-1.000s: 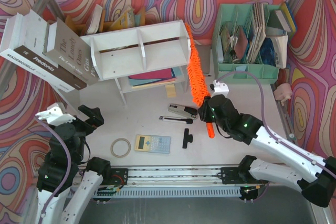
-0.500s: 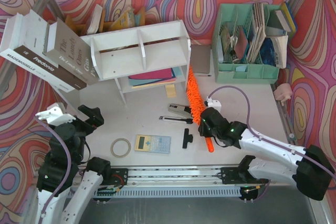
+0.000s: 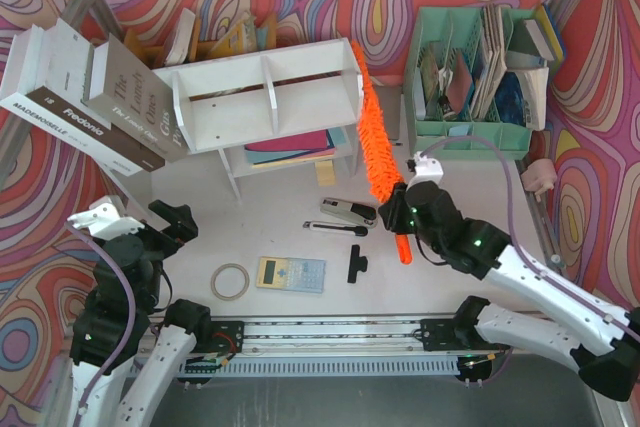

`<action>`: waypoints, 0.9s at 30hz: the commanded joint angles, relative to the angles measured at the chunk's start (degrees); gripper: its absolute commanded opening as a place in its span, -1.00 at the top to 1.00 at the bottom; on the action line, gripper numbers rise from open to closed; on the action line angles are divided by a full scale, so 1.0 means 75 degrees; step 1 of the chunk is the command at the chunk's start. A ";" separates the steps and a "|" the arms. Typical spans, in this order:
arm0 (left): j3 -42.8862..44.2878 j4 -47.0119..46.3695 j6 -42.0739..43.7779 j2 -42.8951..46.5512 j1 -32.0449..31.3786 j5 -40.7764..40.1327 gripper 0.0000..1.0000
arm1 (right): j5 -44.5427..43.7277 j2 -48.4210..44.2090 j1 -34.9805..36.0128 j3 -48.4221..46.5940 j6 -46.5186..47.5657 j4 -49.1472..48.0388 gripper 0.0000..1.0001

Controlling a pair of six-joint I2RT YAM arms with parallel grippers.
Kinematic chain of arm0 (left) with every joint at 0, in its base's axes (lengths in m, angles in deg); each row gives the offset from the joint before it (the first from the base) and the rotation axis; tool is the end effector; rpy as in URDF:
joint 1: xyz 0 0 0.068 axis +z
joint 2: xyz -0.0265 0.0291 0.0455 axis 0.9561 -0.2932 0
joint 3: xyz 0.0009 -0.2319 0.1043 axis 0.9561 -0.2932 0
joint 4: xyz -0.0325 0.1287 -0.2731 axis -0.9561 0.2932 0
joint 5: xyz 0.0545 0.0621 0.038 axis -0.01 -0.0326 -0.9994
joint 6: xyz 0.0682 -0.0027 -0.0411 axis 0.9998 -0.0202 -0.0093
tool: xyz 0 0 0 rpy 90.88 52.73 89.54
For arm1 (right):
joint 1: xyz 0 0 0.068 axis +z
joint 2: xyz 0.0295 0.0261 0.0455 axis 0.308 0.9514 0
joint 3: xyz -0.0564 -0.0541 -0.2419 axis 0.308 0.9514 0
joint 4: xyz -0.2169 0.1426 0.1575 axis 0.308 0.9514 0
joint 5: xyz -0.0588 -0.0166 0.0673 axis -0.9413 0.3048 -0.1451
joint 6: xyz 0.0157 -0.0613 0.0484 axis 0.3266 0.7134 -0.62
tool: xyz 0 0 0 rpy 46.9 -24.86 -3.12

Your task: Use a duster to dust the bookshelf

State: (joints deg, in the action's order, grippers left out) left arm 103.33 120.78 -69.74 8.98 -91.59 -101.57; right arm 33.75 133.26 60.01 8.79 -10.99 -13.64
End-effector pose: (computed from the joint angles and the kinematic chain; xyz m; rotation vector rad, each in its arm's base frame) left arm 0.1307 -0.0108 0.3663 -0.5217 1.6564 -0.2122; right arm 0.2247 0.1751 0.2661 0.0141 2.1046 0.4786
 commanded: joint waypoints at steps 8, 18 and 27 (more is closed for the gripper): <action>-0.0037 0.0029 0.0082 0.0100 0.0037 -0.0082 -0.97 | -0.0149 -0.1252 0.0062 -0.0664 0.0926 -0.0352 1.00; -0.0040 0.0045 0.0071 0.0090 0.0045 -0.0100 -0.97 | 0.1282 -0.2213 0.0063 -0.0378 0.2334 -0.1175 1.00; -0.0040 0.0059 0.0059 0.0084 0.0045 -0.0135 -0.97 | 0.3557 -0.2386 0.0057 0.0140 0.3108 -0.1522 1.00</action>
State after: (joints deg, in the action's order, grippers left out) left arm 103.33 120.80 -69.76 9.09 -91.59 -101.61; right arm 50.86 115.86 60.03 8.07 8.00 -19.74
